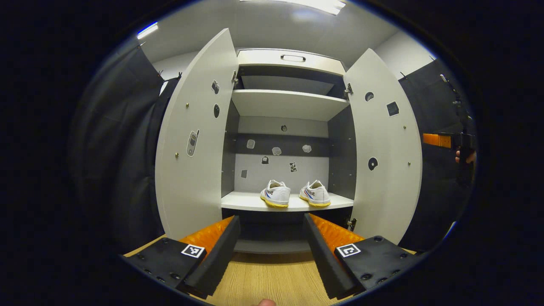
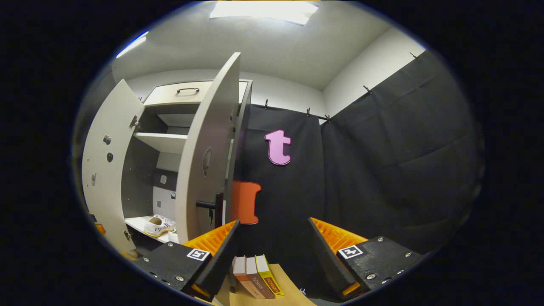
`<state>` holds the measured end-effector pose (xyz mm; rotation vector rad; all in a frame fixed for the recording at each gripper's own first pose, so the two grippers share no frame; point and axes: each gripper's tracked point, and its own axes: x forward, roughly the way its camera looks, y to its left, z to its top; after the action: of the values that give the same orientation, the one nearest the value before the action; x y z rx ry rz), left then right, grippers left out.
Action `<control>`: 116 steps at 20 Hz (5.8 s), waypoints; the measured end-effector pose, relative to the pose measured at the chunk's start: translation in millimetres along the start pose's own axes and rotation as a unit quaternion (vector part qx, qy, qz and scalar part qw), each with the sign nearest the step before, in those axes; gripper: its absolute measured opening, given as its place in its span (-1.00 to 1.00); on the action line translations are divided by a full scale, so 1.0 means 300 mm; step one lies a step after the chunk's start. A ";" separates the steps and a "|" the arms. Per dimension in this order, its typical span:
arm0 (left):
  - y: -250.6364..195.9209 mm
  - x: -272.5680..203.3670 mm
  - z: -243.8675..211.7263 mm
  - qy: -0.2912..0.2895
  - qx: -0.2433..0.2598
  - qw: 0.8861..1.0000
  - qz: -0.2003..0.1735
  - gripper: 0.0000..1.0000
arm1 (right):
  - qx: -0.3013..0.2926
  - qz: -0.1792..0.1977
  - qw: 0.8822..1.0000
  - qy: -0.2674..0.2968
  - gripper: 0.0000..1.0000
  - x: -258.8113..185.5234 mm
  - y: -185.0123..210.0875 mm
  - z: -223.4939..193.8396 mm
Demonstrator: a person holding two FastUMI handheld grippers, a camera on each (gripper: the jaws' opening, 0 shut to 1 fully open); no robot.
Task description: Grab one shoe with the right hand and put it into the shoe cabinet, grab the other shoe with the left hand and put it into the shoe cabinet; then close the right door with the right hand and the left door with the left hand.
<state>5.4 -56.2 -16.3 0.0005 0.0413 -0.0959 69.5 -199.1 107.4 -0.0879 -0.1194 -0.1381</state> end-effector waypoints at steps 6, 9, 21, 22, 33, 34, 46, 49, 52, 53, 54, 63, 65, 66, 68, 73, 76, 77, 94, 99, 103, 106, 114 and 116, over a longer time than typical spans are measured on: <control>0.036 -0.002 -0.033 0.018 -0.007 1.000 0.013 0.94 | 0.021 0.025 0.999 0.022 0.81 0.045 0.080 -0.048; 0.052 -0.006 -0.035 0.020 -0.009 1.000 0.016 0.96 | 0.018 0.039 0.999 0.022 0.75 0.017 0.134 -0.045; 0.120 -0.038 -0.053 0.026 -0.008 0.999 0.029 0.94 | 0.055 0.136 0.989 0.026 0.73 0.015 0.469 -0.033; 0.129 -0.037 -0.052 0.027 -0.008 0.999 0.031 0.94 | 0.056 0.140 0.988 0.026 0.73 0.022 0.487 -0.032; 0.163 -0.046 -0.068 0.032 -0.009 0.999 0.040 0.94 | 0.075 0.214 0.974 0.028 0.82 0.110 0.787 -0.056; 0.167 -0.047 -0.074 0.033 -0.009 0.999 0.042 0.94 | 0.081 0.219 0.972 0.031 0.82 0.120 0.807 -0.064; 0.199 -0.044 -0.071 0.031 -0.008 0.998 0.048 0.89 | 0.063 0.213 0.974 0.032 0.82 0.244 0.939 -0.094; 0.195 -0.043 -0.062 0.027 -0.006 0.999 0.043 0.99 | 0.052 0.203 0.977 0.026 0.83 0.266 0.957 -0.096; 0.181 -0.044 -0.049 0.020 -0.001 0.999 0.036 0.99 | 0.060 0.193 0.979 0.026 0.82 0.301 0.972 -0.108; 0.175 -0.045 -0.046 0.019 -0.001 0.999 0.033 0.99 | 0.064 0.192 0.979 0.028 0.83 0.313 0.977 -0.112; 0.169 -0.045 -0.046 0.020 -0.001 0.999 0.031 0.97 | 0.069 0.191 0.979 0.032 0.82 0.326 0.982 -0.120; 0.177 -0.088 -0.042 0.021 -0.005 0.999 0.037 0.93 | 0.081 0.186 0.978 0.039 0.83 0.370 0.998 -0.140; 0.178 -0.092 -0.039 0.020 -0.007 0.999 0.038 0.94 | 0.090 0.185 0.978 0.041 0.82 0.360 0.988 -0.131; 0.178 -0.091 -0.037 0.020 -0.007 0.999 0.039 0.94 | 0.093 0.184 0.978 0.038 0.82 0.349 0.978 -0.122; 0.173 -0.088 -0.026 0.017 -0.007 0.999 0.037 0.99 | 0.091 0.176 0.980 0.029 0.83 0.309 0.936 -0.108; 0.154 -0.066 0.001 0.009 -0.004 1.000 0.030 0.94 | 0.062 0.159 0.985 0.011 0.83 0.121 0.810 -0.100; 0.137 -0.049 0.014 0.005 0.001 1.000 0.024 0.93 | 0.052 0.150 0.987 0.013 0.83 0.004 0.756 -0.126; 0.129 -0.044 0.015 0.004 0.001 1.000 0.021 0.99 | 0.050 0.146 0.988 0.016 0.83 -0.035 0.740 -0.139; 0.636 -0.099 0.431 -0.098 -0.044 0.975 0.194 0.93 | 0.076 0.115 0.987 0.084 0.84 -0.391 0.604 -0.468; 0.905 0.042 0.404 -0.067 -0.054 0.967 0.239 0.93 | 0.073 0.107 0.988 0.081 0.84 -0.378 0.566 -0.458; 0.960 0.115 0.395 -0.061 -0.006 0.966 0.250 0.94 | 0.069 0.096 0.989 0.083 0.84 -0.377 0.539 -0.457; 0.940 0.114 0.411 -0.065 0.027 0.966 0.250 0.83 | 0.068 0.085 0.991 0.080 0.84 -0.376 0.519 -0.450; 0.660 0.179 0.377 -0.053 -0.052 0.987 0.144 0.76 | 0.072 0.100 0.989 0.081 0.84 -0.364 0.550 -0.429; 0.567 0.195 0.395 -0.061 -0.052 0.990 0.115 0.76 | 0.070 0.096 0.990 0.078 0.84 -0.359 0.531 -0.418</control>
<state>84.9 107.1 99.4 -0.1046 -0.0763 0.1371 0.5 -39.8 -42.7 0.0524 0.0361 0.0557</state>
